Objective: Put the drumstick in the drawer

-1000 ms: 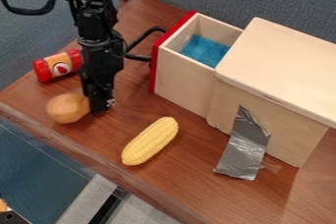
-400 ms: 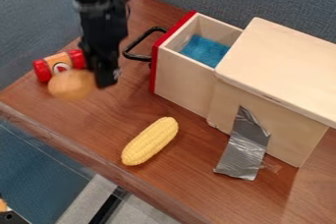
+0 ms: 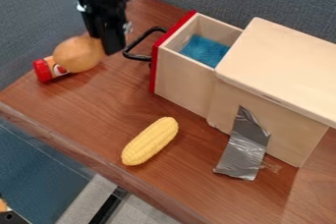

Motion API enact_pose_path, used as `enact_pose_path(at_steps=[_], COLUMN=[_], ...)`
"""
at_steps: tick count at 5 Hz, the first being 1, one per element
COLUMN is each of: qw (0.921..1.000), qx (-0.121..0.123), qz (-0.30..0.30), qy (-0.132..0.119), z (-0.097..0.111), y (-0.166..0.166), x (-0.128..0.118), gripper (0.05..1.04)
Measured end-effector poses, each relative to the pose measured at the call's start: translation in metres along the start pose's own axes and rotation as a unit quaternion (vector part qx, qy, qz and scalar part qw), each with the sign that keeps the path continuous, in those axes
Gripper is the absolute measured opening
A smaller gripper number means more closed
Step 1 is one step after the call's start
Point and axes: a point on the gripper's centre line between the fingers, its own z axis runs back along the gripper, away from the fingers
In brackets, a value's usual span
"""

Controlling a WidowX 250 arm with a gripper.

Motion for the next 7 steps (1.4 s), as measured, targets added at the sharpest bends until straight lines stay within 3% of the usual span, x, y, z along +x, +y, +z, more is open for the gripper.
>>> enact_pose_path(at_steps=[2, 3, 4, 6, 7], qw=[0.994, 0.9813, 0.9629, 0.9172, 0.9014], qx=[-0.028, -0.042, -0.043, -0.027, -0.023], qz=[0.101, 0.18, 0.254, 0.376, 0.406], qy=[-0.032, -0.056, -0.081, -0.129, -0.15], z=[0.014, 0.016, 0.01, -0.001, 0.002], y=[-0.031, -0.036, -0.03, -0.012, -0.007], x=[0.051, 0.071, 0.082, 0.087, 0.091], gripper=[0.293, 0.293, 0.293, 0.293, 0.293])
